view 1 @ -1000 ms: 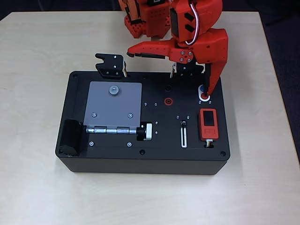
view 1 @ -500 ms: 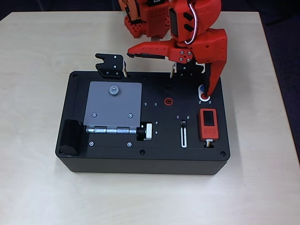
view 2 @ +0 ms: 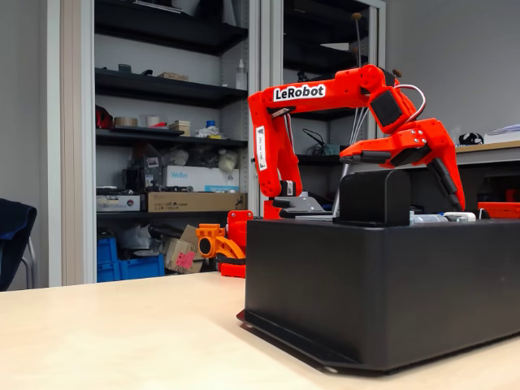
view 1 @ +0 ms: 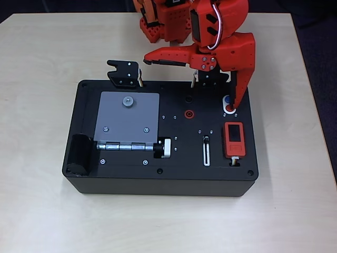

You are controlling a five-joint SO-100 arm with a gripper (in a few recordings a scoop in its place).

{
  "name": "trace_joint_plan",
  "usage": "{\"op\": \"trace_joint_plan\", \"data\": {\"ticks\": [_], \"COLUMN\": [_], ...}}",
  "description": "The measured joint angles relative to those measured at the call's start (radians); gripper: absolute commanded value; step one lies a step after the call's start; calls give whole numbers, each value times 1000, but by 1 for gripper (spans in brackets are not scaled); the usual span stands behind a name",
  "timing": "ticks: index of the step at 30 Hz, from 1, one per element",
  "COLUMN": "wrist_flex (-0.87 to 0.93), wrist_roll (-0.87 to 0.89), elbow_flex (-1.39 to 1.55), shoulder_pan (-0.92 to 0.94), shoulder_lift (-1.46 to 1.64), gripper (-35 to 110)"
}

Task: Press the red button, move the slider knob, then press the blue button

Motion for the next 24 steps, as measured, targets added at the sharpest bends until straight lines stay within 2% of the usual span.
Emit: {"op": "trace_joint_plan", "data": {"ticks": [24], "wrist_flex": [-29], "wrist_roll": [11], "elbow_flex": [38], "shoulder_pan": [-9], "shoulder_lift": [20], "gripper": [105]}}
